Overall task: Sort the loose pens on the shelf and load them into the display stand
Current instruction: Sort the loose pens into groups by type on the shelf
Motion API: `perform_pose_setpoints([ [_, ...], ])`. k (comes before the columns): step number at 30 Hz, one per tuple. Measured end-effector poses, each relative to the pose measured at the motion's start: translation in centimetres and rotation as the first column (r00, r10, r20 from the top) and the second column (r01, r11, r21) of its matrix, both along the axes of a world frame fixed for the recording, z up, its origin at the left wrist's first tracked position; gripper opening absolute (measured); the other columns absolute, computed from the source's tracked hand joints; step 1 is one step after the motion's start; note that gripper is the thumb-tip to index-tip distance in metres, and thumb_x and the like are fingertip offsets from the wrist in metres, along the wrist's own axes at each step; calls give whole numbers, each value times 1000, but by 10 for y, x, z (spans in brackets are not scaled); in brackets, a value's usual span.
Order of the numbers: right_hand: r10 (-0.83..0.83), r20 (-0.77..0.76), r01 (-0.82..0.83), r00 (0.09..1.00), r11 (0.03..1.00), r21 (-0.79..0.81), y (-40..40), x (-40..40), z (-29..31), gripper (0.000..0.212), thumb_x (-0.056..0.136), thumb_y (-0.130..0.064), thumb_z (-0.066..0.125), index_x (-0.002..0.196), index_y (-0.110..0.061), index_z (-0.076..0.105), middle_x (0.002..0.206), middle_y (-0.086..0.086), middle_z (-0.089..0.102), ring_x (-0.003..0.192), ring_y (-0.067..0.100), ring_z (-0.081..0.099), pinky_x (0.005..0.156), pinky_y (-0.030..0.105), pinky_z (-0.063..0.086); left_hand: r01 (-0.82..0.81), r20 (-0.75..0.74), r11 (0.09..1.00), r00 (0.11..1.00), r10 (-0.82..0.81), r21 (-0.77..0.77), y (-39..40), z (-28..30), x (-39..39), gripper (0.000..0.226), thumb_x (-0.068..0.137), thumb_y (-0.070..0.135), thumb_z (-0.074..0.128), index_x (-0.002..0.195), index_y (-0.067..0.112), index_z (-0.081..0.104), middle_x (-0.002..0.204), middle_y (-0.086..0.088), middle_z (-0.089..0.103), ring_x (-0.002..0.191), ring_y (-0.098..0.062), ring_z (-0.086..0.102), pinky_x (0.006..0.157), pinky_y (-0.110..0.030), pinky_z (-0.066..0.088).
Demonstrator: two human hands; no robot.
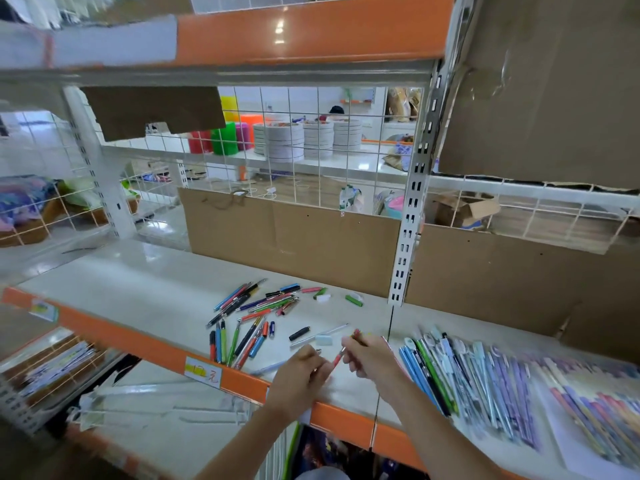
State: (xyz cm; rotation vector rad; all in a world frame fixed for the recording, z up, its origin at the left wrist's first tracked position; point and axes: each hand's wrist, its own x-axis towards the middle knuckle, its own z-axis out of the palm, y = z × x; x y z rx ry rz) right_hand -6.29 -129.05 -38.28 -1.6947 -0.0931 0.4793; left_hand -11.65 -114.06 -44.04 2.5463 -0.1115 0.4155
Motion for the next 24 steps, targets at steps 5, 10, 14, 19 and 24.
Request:
perform_pose_setpoints([
  [5,298,294,-48,908,771,-635,-10,20,-1,35,94,-32,49,63,-20,38,59,-3,44,53,11,41,51,25,30,-231,-8,973,973,232,20,46,4,2,21,99,27,42,99,15,59,99,3,51,87,-9,49,75,-18,39],
  [10,412,172,-38,895,453,-891,-19,25,-12,27,92,-33,51,74,-16,41,77,0,46,79,20,48,56,25,34,-527,-92,833,833,545,168,93,19,9,24,95,14,43,115,10,55,119,-7,50,110,-20,46,92,-30,41],
  [14,389,212,35,897,416,-909,-17,28,-10,25,94,-19,45,116,-8,44,116,11,57,106,27,56,75,31,42,-568,-150,742,749,645,355,116,23,9,33,91,10,40,123,9,47,126,-9,45,115,-24,42,96,-33,40],
  [19,374,298,119,879,432,-894,-5,42,-9,16,92,-3,33,102,-13,42,112,11,55,97,27,55,73,32,41,-597,-235,740,706,668,310,124,20,12,32,90,8,43,122,6,47,122,-13,45,113,-27,45,93,-35,42],
  [24,434,333,131,837,431,-893,5,55,-16,31,95,-4,35,122,-12,48,123,8,42,96,24,51,77,30,42,-610,-286,754,697,657,245,121,23,13,28,90,2,41,117,1,49,118,-15,48,105,-27,52,87,-35,47],
])
